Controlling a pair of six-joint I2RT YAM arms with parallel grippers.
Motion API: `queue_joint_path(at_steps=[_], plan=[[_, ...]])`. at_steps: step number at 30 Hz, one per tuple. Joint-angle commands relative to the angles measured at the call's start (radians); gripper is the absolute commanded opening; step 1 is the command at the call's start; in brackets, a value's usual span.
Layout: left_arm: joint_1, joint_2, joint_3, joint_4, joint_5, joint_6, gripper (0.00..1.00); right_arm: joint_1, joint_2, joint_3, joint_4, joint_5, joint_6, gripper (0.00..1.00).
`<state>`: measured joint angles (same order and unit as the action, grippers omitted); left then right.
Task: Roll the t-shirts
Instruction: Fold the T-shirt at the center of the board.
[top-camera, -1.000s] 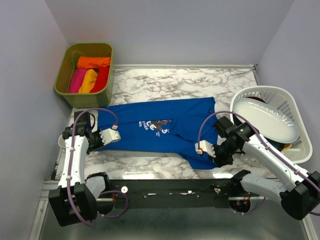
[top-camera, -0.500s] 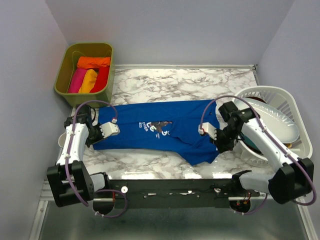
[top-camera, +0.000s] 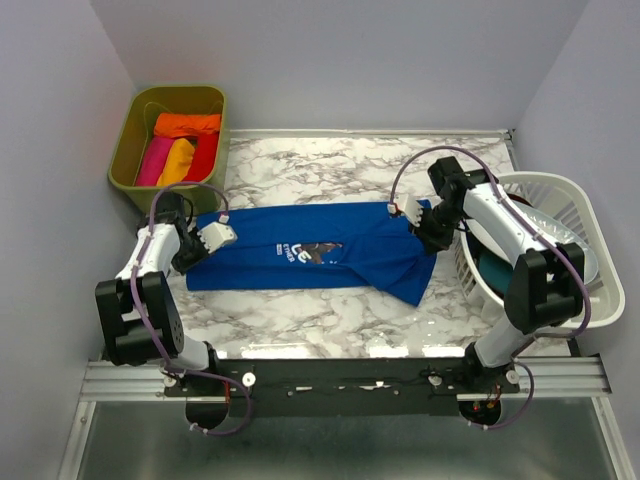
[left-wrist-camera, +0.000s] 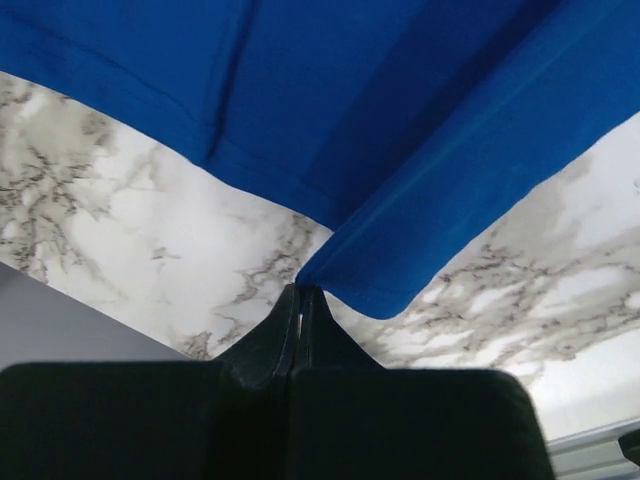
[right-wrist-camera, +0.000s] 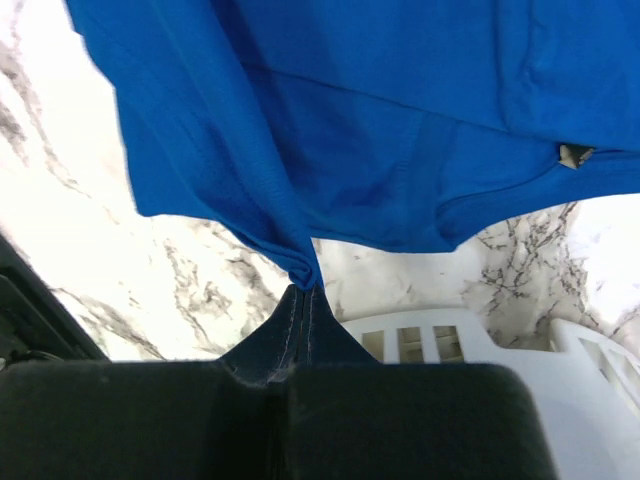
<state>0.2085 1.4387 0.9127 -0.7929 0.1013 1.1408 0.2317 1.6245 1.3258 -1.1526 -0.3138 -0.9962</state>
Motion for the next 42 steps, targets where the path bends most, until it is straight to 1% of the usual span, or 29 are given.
queue_joint_path(at_steps=[1, 6, 11, 19, 27, 30, 36, 37, 39, 40, 42], plan=[[0.009, 0.058, 0.077, 0.076, -0.026, -0.07, 0.0, -0.003, 0.064, 0.064, 0.053, 0.085, 0.011, 0.0], [0.009, 0.114, 0.126, 0.104, -0.031, -0.099, 0.0, -0.006, 0.127, 0.125, 0.071, 0.117, 0.002, 0.0], [0.009, 0.16, 0.172, 0.098, -0.025, -0.113, 0.0, -0.012, 0.172, 0.187, 0.074, 0.148, -0.005, 0.0], [0.0, 0.198, 0.186, 0.118, -0.023, -0.118, 0.0, -0.011, 0.238, 0.246, 0.057, 0.151, -0.021, 0.0], [-0.024, 0.223, 0.204, 0.136, -0.028, -0.148, 0.05, -0.012, 0.273, 0.259, 0.068, 0.17, -0.019, 0.0], [-0.032, 0.223, 0.204, 0.156, -0.031, -0.168, 0.1, -0.012, 0.285, 0.271, 0.074, 0.177, -0.007, 0.0], [-0.032, 0.212, 0.203, 0.161, -0.055, -0.225, 0.25, -0.011, 0.313, 0.302, 0.102, 0.171, 0.024, 0.0], [-0.028, 0.195, 0.198, 0.173, -0.07, -0.234, 0.31, -0.012, 0.316, 0.311, 0.108, 0.171, 0.037, 0.05], [-0.015, 0.167, 0.183, 0.179, -0.071, -0.263, 0.36, -0.011, 0.333, 0.355, 0.119, 0.165, 0.088, 0.13], [0.002, 0.134, 0.18, 0.182, -0.063, -0.279, 0.38, -0.011, 0.34, 0.375, 0.119, 0.162, 0.108, 0.26], [0.017, 0.098, 0.178, 0.159, -0.046, -0.302, 0.4, -0.011, 0.342, 0.406, 0.116, 0.137, 0.18, 0.33]])
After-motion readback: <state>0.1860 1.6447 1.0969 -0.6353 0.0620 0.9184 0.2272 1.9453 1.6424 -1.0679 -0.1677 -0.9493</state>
